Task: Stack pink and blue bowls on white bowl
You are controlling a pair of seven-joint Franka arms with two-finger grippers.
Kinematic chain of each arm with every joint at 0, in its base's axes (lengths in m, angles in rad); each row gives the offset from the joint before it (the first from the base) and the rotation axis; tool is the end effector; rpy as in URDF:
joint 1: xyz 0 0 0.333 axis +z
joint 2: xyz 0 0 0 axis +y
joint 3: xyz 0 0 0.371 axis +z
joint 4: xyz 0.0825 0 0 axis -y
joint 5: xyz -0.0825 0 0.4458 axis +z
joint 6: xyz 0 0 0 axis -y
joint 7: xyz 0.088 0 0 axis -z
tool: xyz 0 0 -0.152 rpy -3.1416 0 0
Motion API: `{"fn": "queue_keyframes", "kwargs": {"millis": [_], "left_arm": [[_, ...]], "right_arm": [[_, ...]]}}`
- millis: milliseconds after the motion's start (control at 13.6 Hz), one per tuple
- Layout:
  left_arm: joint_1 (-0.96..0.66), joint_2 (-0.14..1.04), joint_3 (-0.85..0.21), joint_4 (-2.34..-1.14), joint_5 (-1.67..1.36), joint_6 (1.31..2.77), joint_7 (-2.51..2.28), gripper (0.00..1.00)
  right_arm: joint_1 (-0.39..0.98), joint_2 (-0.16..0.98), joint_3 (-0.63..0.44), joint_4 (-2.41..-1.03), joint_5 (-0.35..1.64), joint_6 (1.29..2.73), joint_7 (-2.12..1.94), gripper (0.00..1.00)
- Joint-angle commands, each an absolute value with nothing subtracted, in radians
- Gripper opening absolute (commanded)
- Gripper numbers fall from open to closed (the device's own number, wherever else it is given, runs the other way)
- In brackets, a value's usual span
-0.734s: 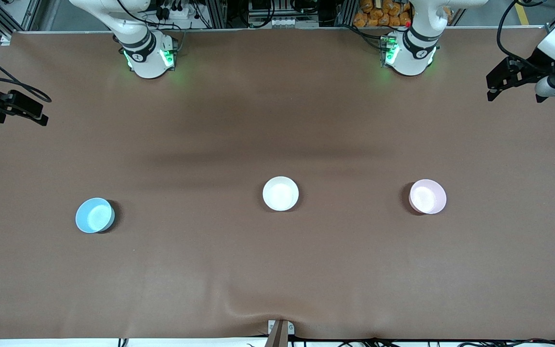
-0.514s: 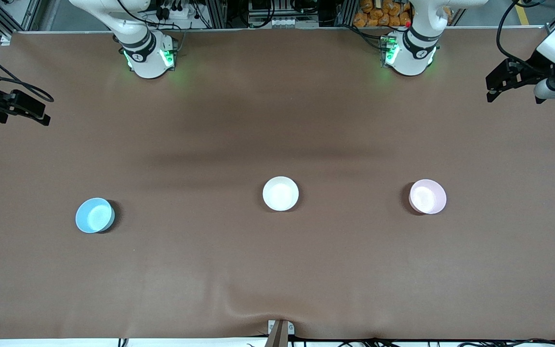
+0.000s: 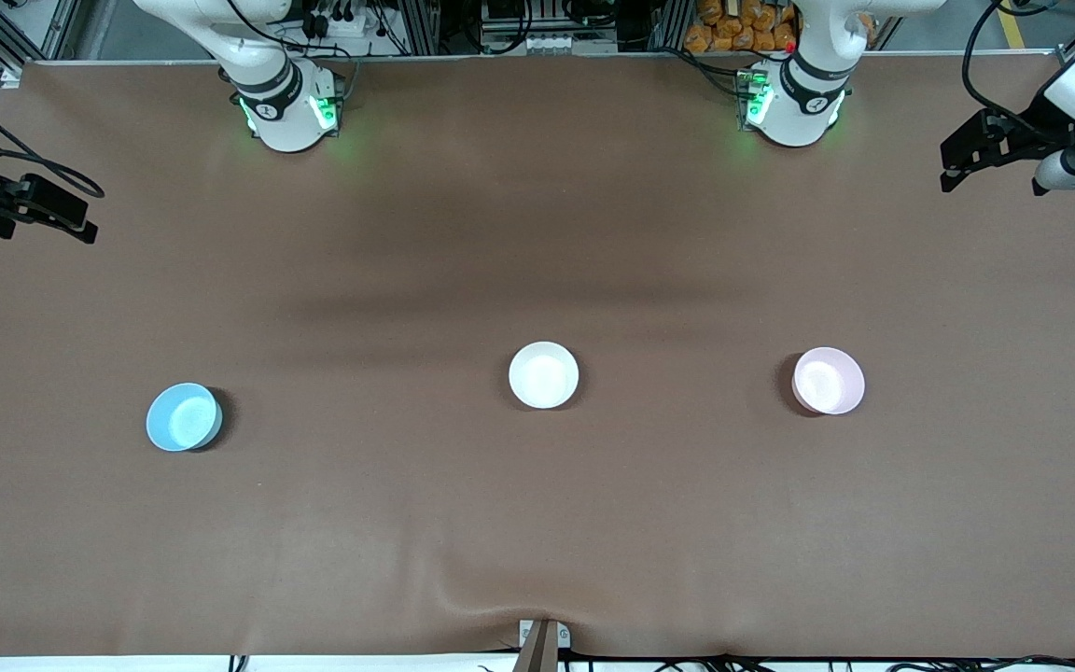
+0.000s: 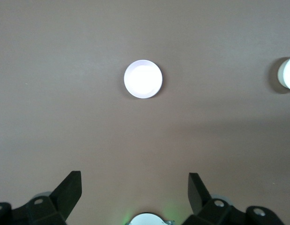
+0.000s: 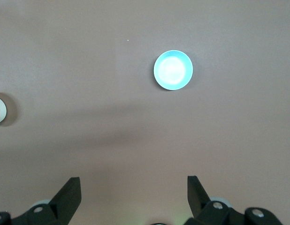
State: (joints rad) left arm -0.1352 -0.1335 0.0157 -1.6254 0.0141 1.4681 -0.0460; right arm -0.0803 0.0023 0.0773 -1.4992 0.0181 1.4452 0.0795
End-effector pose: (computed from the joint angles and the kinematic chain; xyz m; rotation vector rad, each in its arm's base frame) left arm 0.5510 -0.0632 0.6750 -3.1255 0.1132 0.0356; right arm 0.6017 0.0011 0.6603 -3.1218 0.1261 0.0890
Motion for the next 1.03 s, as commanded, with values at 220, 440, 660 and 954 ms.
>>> {"fn": "queue_keyframes", "kwargs": {"millis": [220, 440, 660, 954], "left_arm": [[-0.141, -0.135, 0.028, -1.605, -0.009, 1.443, -0.064, 1.0], [-0.143, -0.138, 0.028, -1.601, -0.002, 1.439, -0.063, 1.0], [-0.146, -0.126, 0.026, -1.594, 0.0, 1.442, -0.06, 1.0], [-0.143, -0.12, 0.023, -1.582, 0.0, 1.442, -0.043, 1.0]], "right_arm": [[-0.078, -0.003, 0.077, -1.491, 0.02, 1.44, 0.098, 1.0], [-0.078, -0.003, 0.077, -1.491, 0.02, 1.44, 0.098, 1.0], [-0.078, -0.003, 0.077, -1.491, 0.02, 1.439, 0.098, 1.0], [-0.08, -0.003, 0.077, -1.491, 0.02, 1.437, 0.098, 1.0]]}}
